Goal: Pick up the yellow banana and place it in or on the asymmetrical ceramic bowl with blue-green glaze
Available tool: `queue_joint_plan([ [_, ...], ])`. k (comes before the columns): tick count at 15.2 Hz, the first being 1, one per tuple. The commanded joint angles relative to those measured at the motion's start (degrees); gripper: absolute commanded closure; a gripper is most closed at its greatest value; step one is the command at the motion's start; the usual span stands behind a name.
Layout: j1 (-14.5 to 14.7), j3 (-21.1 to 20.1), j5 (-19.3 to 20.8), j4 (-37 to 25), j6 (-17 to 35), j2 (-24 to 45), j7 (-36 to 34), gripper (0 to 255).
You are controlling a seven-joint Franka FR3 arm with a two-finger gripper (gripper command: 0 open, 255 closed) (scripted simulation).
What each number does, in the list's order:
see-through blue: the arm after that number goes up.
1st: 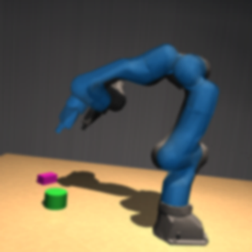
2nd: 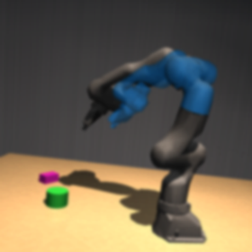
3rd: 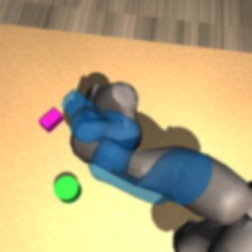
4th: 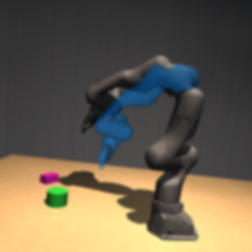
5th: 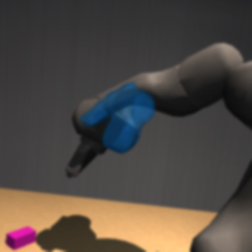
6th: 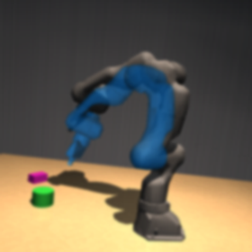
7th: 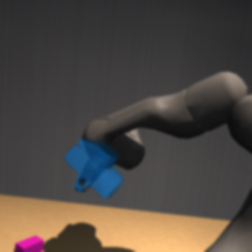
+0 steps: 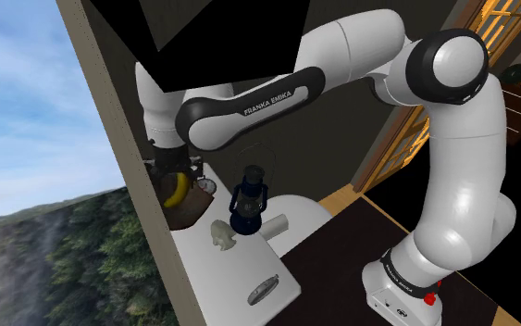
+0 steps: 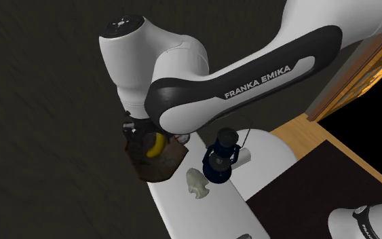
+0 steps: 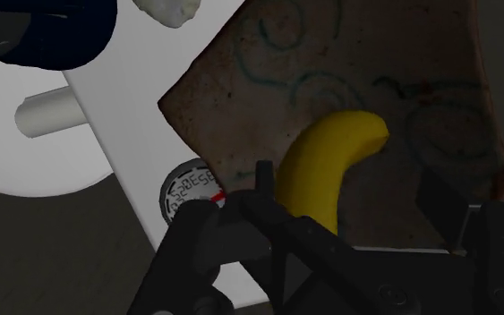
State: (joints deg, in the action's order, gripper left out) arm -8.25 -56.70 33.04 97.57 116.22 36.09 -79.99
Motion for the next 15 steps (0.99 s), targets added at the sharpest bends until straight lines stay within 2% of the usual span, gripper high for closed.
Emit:
queue_joint_plan([
  [1, -0.08, -0.05, -0.06, 0.29, 0.07, -0.04, -0.03, 0],
  [4, 0.19, 0.1, 0.01, -0.29, -0.23, 0.22, 0.06, 0],
  [8, -1.0, -2.43, -3.01, -3.47, -5.47, -2.76, 1.87, 0],
  [15, -0.99, -2.43, -3.02, -3.47, -5.47, -2.76, 1.87, 0],
])
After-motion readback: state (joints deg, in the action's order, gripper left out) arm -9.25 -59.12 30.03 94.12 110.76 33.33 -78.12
